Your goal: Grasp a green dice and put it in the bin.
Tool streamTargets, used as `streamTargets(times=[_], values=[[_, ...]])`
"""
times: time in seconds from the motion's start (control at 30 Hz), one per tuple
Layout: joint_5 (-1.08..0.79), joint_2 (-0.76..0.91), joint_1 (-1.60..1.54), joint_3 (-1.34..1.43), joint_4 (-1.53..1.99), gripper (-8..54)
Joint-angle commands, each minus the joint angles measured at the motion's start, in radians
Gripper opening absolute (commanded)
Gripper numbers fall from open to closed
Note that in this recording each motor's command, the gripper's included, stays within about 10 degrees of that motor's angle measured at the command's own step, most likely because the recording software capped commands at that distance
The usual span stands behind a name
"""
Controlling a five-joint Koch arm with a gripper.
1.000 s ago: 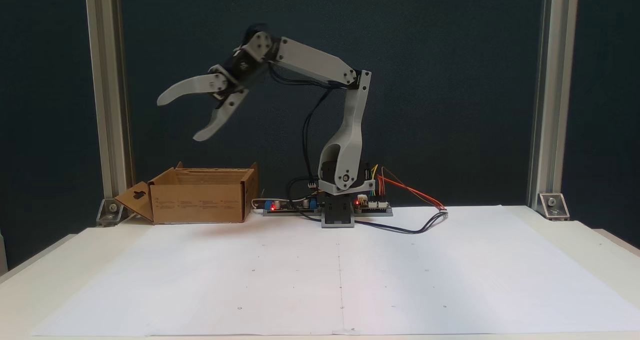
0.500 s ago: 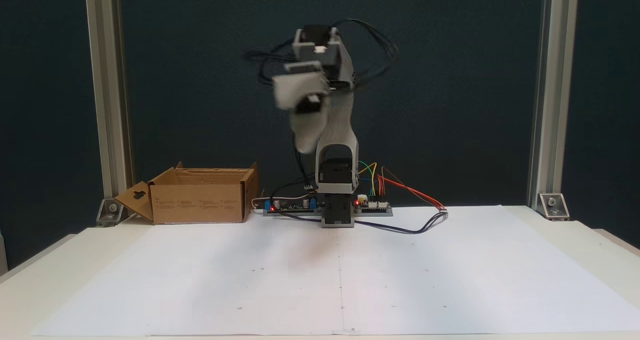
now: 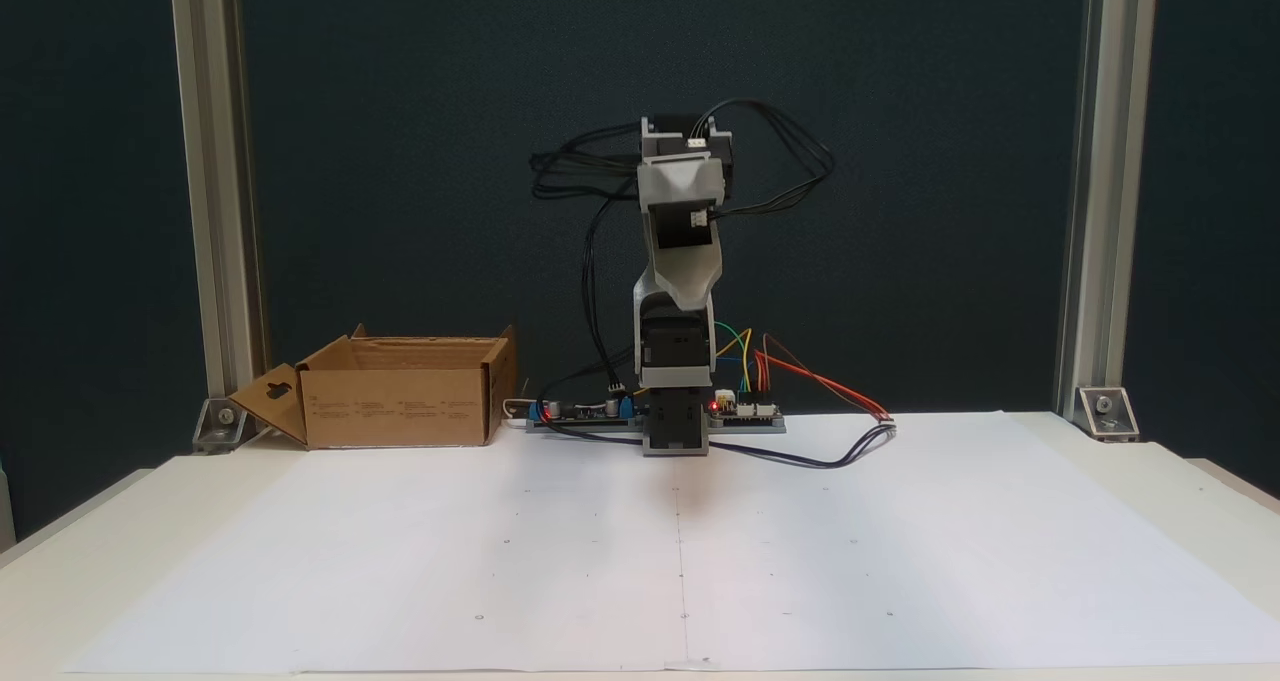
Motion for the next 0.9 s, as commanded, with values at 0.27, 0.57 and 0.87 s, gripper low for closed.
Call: streamTargets(times=[0.27, 0.57, 0.87], values=[[-0.011, 0.155, 0.011, 0.377, -0.503, 46.8], [-0.034, 0.172, 0.049, 0.603, -0.872, 45.4], [-0.043, 0.172, 0.048, 0.811, -1.231, 43.1]])
